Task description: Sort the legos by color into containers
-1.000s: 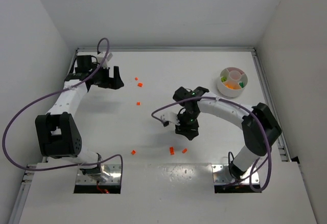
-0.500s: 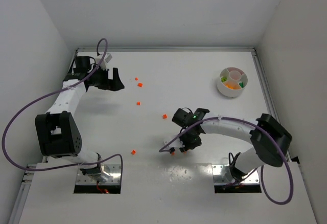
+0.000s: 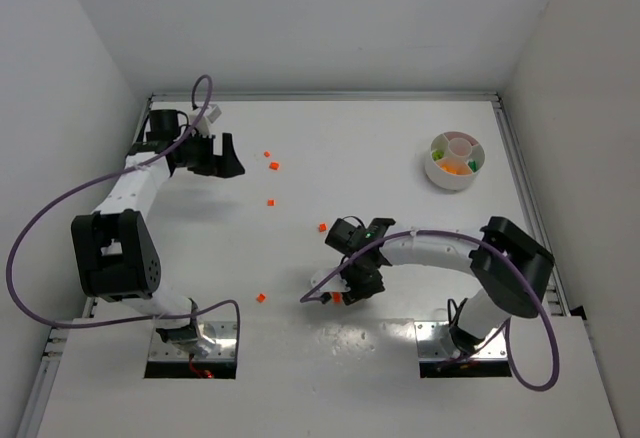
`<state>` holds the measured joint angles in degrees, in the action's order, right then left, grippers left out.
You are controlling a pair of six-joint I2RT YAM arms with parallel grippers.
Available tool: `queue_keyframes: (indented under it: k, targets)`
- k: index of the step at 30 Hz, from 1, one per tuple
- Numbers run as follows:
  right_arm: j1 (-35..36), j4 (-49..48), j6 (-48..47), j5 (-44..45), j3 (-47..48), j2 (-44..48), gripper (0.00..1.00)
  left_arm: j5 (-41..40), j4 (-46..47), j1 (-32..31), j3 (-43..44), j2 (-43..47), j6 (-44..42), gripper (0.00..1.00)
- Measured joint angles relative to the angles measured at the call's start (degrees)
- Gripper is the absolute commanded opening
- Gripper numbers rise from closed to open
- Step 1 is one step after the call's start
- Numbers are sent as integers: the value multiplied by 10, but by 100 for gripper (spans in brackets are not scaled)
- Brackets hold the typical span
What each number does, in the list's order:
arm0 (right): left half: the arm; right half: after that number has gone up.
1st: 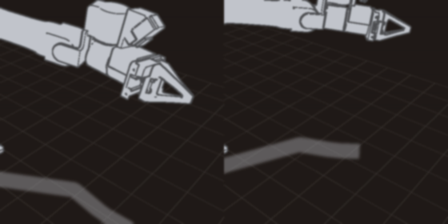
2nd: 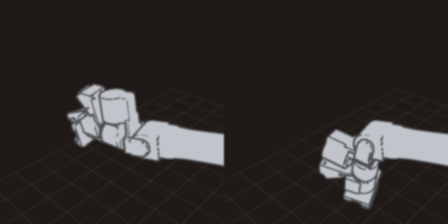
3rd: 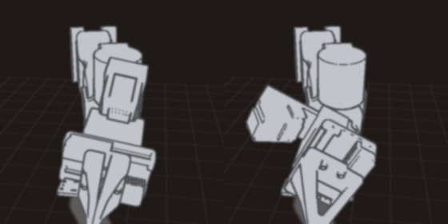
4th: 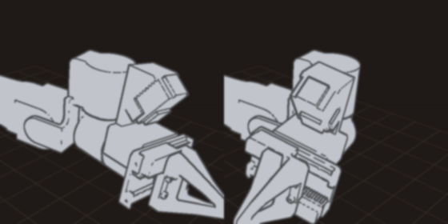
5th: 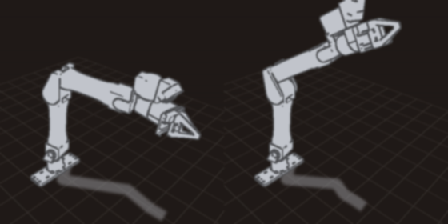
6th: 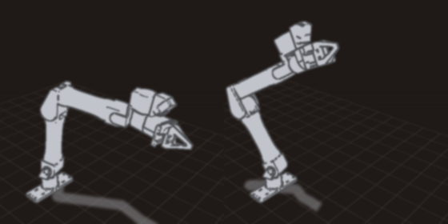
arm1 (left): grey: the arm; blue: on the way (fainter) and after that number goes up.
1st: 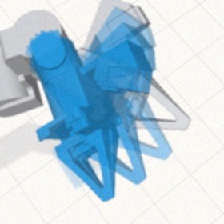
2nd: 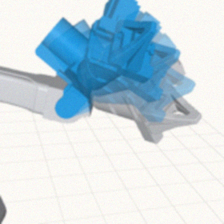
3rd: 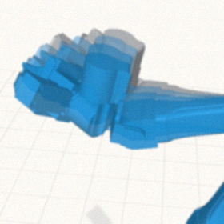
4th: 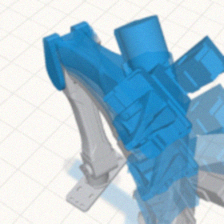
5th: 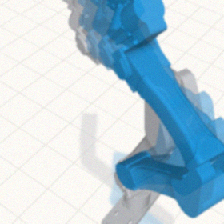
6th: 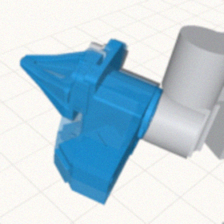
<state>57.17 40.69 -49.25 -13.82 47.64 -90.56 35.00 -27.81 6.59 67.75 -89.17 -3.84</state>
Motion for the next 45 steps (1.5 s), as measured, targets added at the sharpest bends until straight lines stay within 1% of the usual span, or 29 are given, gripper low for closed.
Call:
queue_keyframes:
  k: [12, 16, 19, 20, 23, 29, 30, 38, 39, 40, 41, 42, 44, 45]
  targets:
    - [23, -3, 27, -14, 14, -40, 44, 13, 0, 17, 0, -16, -3, 100]
    - [27, -15, 45, -12, 19, -57, 40, 19, -3, 22, 0, -19, -7, 100]
    - [29, -28, 57, -8, 22, -61, 32, 21, -9, 30, 2, -19, -15, 100]
    - [29, -34, 63, -3, 21, -63, 26, 22, -12, 33, 4, -19, -16, 100]
    - [30, -50, 69, 7, 20, -63, 16, 23, -20, 42, 7, -19, -24, 100]
    - [30, -76, 82, 19, 3, -50, 4, 23, -32, 52, 11, -23, -33, 100]
    - [30, -81, 85, 19, 0, -47, 0, 24, -32, 52, 13, -26, -33, 100]
    - [27, -97, 111, 28, -13, -32, 0, 37, -35, 52, 36, -46, -24, 100]
    - [26, -97, 113, 33, -11, -32, 10, 39, -35, 52, 37, -46, -23, 100]
    - [24, -98, 119, 42, -8, -32, 16, 41, -34, 52, 38, -46, -20, 100]
    - [22, -99, 126, 49, -5, -32, 18, 42, -34, 52, 38, -46, -18, 100]
    - [18, -97, 132, 57, 2, -32, 15, 43, -35, 52, 38, -46, -17, 100]
    - [7, -94, 145, 66, 24, -33, 4, 45, -35, 52, 38, -46, -15, 100]
    - [-4, -94, 155, 68, 41, -33, 2, 45, -34, 52, 38, -45, -14, 100]
